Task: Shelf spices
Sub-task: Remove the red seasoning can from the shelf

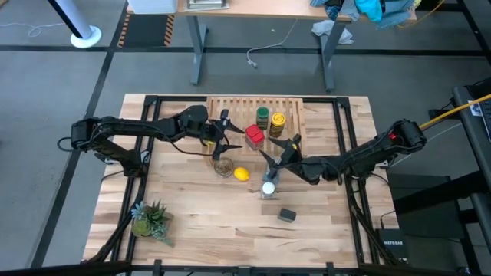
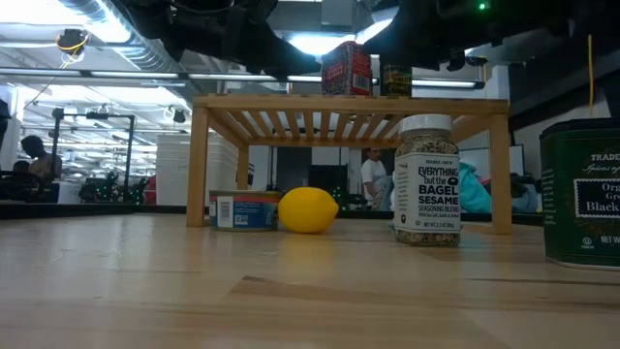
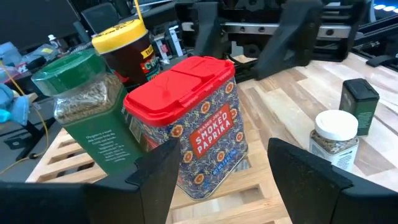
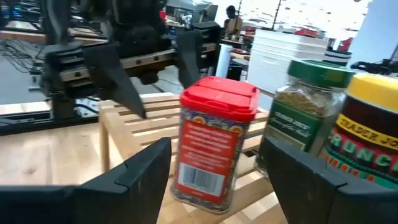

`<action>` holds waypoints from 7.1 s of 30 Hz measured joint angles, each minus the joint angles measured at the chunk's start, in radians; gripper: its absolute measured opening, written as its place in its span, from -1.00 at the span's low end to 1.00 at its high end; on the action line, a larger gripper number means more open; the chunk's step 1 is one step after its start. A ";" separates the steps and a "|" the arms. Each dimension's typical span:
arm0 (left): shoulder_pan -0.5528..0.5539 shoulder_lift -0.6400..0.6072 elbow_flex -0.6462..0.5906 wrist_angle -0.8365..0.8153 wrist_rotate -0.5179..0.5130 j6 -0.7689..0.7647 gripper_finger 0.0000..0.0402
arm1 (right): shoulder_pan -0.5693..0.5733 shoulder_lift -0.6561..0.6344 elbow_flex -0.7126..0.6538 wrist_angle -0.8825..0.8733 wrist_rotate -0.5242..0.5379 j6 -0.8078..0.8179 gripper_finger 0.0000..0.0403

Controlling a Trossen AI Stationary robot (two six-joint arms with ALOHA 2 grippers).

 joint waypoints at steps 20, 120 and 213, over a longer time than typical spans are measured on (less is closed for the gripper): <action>-0.052 0.000 0.000 0.001 0.068 -0.008 0.18 | -0.084 0.000 0.000 -0.048 -0.106 0.114 0.29; -0.093 0.021 0.005 0.018 -0.199 -0.020 0.18 | -0.138 0.012 0.000 -0.123 -0.213 0.205 0.29; -0.338 0.231 0.005 0.394 -1.080 0.147 0.18 | 0.096 0.007 0.000 0.153 0.181 -0.209 0.29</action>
